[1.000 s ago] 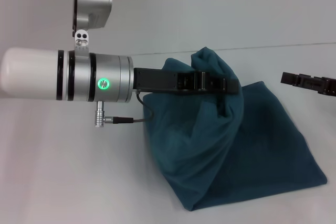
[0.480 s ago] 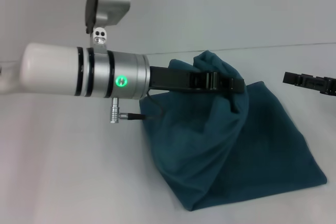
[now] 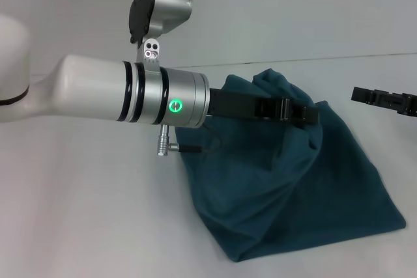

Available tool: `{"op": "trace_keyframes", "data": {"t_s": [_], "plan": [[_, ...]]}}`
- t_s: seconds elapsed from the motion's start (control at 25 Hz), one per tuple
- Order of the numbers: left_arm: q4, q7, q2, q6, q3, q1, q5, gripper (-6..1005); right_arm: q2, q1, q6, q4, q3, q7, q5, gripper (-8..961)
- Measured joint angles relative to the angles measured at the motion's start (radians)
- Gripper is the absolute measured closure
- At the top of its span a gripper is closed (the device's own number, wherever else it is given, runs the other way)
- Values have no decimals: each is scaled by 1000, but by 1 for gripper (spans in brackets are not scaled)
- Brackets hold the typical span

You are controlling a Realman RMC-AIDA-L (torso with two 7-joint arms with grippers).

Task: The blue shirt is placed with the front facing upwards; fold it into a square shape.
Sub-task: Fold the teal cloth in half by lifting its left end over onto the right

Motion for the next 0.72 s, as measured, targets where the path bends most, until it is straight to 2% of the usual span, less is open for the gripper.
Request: {"op": "trace_keyframes", "data": {"t_s": [0.28, 0.44, 0.56, 0.72], "plan": [[0, 0, 0, -21, 48, -15, -5, 876, -5, -1, -1, 0, 1, 1, 1, 33], [-1, 8, -2, -56, 112, -28, -40, 852, -28, -22, -15, -1, 10, 3, 42, 33], [-3, 2, -2, -101, 157, -38, -55, 835, -36, -31, -23, -1, 10, 5, 63, 33], [1, -1, -1, -132, 169, -29, -75, 655, -44, -37, -40, -1, 11, 12, 79, 33]]}}
